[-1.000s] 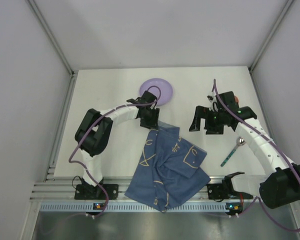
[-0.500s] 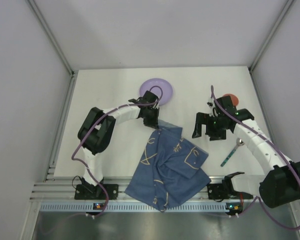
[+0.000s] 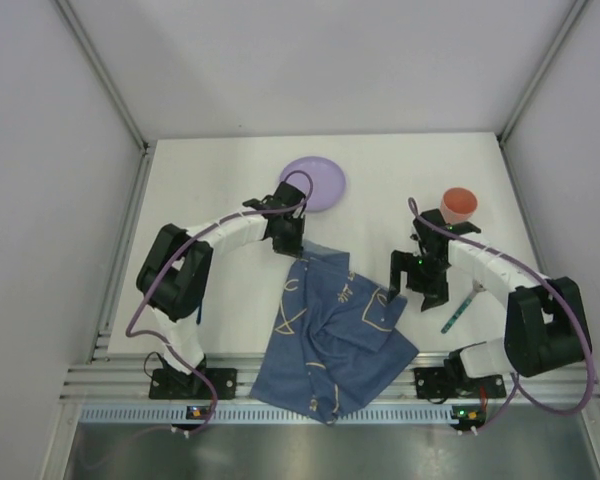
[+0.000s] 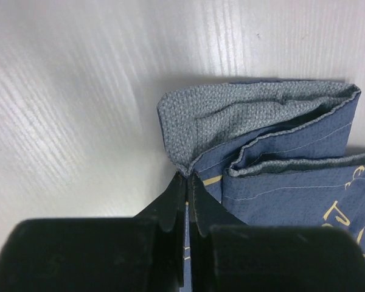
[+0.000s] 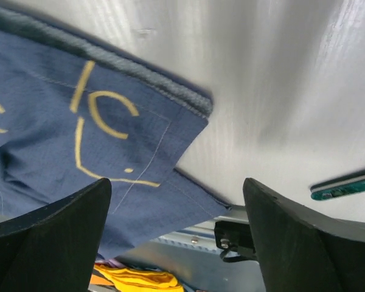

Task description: Set the dinner table for one person

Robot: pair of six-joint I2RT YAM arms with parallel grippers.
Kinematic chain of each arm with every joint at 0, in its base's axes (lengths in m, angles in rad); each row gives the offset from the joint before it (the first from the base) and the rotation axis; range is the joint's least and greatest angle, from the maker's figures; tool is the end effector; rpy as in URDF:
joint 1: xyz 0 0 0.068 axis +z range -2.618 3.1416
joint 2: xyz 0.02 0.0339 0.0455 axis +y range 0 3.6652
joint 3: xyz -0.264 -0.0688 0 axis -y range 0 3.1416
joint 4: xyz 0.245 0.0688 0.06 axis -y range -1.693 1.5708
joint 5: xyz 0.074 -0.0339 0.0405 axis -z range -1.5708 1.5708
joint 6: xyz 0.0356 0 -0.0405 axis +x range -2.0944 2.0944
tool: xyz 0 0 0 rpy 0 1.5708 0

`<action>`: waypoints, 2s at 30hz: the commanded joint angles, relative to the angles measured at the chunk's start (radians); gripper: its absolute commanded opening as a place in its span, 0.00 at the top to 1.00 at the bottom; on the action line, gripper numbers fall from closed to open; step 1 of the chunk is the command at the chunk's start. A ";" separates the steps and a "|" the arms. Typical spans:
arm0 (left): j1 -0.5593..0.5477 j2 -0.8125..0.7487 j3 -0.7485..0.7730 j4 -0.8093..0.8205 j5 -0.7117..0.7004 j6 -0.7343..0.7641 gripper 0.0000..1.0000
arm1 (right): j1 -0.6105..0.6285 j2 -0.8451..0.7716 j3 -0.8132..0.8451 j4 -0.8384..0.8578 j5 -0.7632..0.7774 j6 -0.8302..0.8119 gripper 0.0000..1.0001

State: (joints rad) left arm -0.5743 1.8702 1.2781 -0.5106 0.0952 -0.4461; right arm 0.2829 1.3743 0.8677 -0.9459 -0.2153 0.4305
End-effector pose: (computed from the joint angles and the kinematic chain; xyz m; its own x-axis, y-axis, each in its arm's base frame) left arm 0.3206 -0.2115 0.1811 -0.9248 0.0868 -0.3704 0.1971 0.9421 -0.2712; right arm 0.2136 0.0700 0.1980 -0.9904 0.1366 -0.0187 0.1281 0.9618 0.2420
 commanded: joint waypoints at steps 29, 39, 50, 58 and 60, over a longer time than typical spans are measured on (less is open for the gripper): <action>0.011 -0.186 -0.022 -0.181 -0.182 0.033 1.00 | -0.004 0.054 0.153 0.148 0.121 -0.061 1.00; 0.132 -0.233 0.061 -0.308 -0.318 0.185 1.00 | -0.021 0.204 0.545 -0.008 0.342 -0.072 1.00; 0.218 -0.097 0.197 -0.362 -0.437 0.284 1.00 | -0.085 0.454 0.912 -0.146 0.609 0.004 1.00; 0.209 -0.055 0.319 -0.405 -0.448 0.193 0.02 | -0.108 0.503 0.975 -0.097 0.377 -0.055 0.52; 0.192 -0.075 0.328 -0.405 -0.437 0.170 0.02 | -0.094 0.482 0.959 -0.087 0.363 -0.062 0.40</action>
State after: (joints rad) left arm -0.3637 1.8484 1.5551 -0.8867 -0.3271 -0.2298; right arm 0.1665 1.8771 1.8080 -1.0542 0.2218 0.3954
